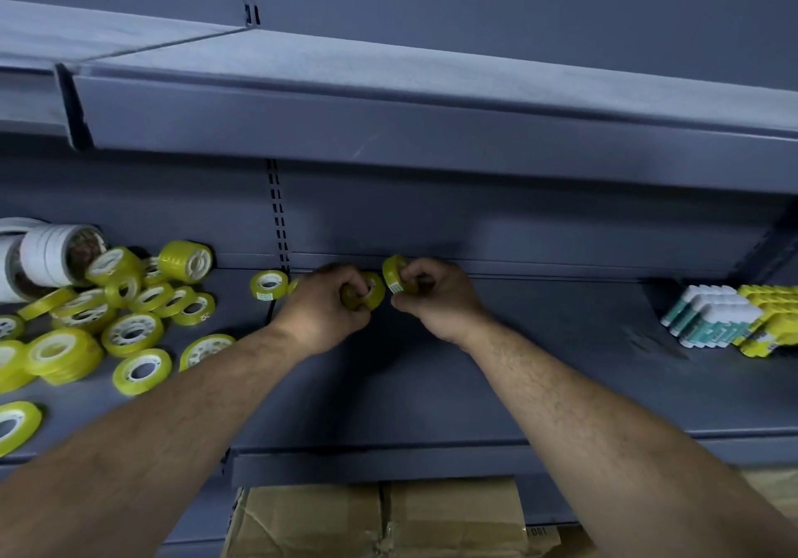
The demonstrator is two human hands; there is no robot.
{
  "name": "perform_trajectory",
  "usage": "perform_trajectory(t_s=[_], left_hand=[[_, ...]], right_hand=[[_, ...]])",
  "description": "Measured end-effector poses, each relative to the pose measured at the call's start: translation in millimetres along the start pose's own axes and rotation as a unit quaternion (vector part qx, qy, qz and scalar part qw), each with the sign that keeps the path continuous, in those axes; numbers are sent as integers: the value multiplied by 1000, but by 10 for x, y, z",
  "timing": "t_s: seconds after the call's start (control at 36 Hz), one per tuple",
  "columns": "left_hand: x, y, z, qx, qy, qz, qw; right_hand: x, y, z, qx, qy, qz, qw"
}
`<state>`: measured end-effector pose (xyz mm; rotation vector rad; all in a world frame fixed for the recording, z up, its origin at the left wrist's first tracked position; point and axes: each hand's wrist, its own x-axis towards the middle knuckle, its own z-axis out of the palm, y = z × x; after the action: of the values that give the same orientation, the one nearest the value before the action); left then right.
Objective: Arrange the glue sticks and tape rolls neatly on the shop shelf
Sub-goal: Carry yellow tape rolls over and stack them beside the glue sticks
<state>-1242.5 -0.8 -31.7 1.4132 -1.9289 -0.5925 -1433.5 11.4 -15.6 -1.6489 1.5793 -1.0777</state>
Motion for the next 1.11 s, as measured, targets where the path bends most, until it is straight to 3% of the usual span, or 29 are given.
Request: perform_trajectory(t_s=[0.36, 0.67, 0.81, 1.11], left_hand=[[-14, 165, 4, -7, -64, -3, 998], [33, 189, 152, -14, -91, 43, 995], [5, 296, 239, -15, -85, 60, 994], [39, 483, 627, -19, -135, 74, 988]], right_hand=[[-100, -96, -51, -149, -60, -33, 986], [-228, -10, -215, -173, -31, -32, 984], [-317, 87, -308, -135, 19, -22, 990], [-625, 451, -1040, -127, 125, 145, 973]])
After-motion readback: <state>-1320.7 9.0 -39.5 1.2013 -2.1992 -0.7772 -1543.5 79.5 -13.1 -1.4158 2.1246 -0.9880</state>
